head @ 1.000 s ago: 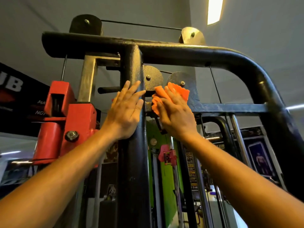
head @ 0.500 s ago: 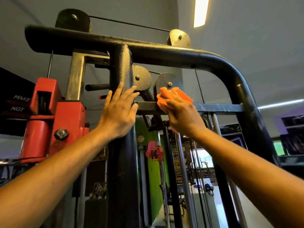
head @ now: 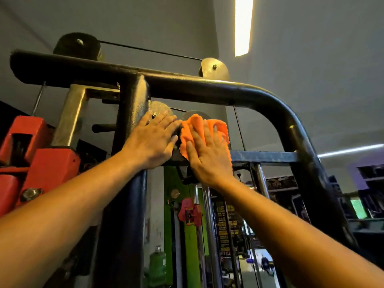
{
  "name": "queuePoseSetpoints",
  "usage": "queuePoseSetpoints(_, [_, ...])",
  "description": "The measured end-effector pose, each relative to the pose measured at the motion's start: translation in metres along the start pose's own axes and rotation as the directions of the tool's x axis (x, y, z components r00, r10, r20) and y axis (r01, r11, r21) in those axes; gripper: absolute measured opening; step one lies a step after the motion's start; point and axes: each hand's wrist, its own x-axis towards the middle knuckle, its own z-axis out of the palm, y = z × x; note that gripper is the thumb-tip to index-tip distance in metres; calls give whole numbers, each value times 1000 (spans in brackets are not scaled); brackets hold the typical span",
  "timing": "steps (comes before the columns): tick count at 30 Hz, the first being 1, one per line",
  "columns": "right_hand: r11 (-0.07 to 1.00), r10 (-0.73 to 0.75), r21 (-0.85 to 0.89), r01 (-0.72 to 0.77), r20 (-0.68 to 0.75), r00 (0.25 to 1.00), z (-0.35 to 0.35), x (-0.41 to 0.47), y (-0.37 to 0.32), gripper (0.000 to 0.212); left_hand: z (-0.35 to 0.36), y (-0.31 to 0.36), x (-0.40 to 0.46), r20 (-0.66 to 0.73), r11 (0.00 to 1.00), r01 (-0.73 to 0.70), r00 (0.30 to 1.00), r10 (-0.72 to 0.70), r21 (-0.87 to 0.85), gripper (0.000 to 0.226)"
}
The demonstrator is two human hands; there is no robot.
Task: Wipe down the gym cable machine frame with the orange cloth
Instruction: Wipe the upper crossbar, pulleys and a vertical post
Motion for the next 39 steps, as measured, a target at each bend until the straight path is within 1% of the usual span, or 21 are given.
queuePoseSetpoints(2, [999,38,-1,-38,13,999,-2,25,4,66,3,-3,1,4,1000,26,1000,-26,-9,66])
queuePoseSetpoints(5, [1000,26,9,-26,10,1000,-1,54,3,66,6,-3,2,-25,997,65,998,-66,-33,67])
queuePoseSetpoints(9, [999,-37,3,37,-43,998,5,22,5,65,4,-1,-1,-36,996,81,996,-82,-30,64])
queuePoseSetpoints(12, [998,-52,19,52,1,999,4,10,15,65,2,-1,-1,-23,997,78,997,-79,-26,61])
queuePoseSetpoints(15, [999,-22,26,21,28,999,-3,50,14,65,3,-2,-1,-34,995,87,995,-89,-55,61])
queuePoseSetpoints(17, [1000,-20,25,19,16,1000,-5,65,7,64,2,-2,-1,-40,994,92,995,-95,-62,59])
queuePoseSetpoints(20, [999,-34,41,34,-13,999,-1,40,3,64,1,0,-2,-61,993,80,995,-85,-82,56])
queuePoseSetpoints(23, [998,-59,38,58,22,998,0,6,16,67,2,-3,-3,-52,995,60,997,-64,-81,57])
queuePoseSetpoints(26, [999,-38,39,37,41,998,-7,31,19,69,1,-4,-3,-37,995,54,998,-57,-84,67])
queuePoseSetpoints(29, [999,10,45,-11,25,1000,-7,61,6,65,0,-2,-5,-34,995,59,997,-62,-86,68])
queuePoseSetpoints(31, [999,12,51,-11,-18,1000,-4,50,0,63,0,-1,-6,-29,996,55,998,-58,-69,68])
queuePoseSetpoints(33, [998,-11,60,14,-47,999,2,22,2,63,-1,1,-8,-19,998,42,999,-43,-40,68])
queuePoseSetpoints(36, [998,-49,43,49,4,999,-1,-6,13,66,-3,3,-10,27,1000,8,1000,-8,1,69])
queuePoseSetpoints(39, [998,-59,29,57,63,996,-14,20,21,66,-4,3,-10,52,1000,9,999,-9,5,71])
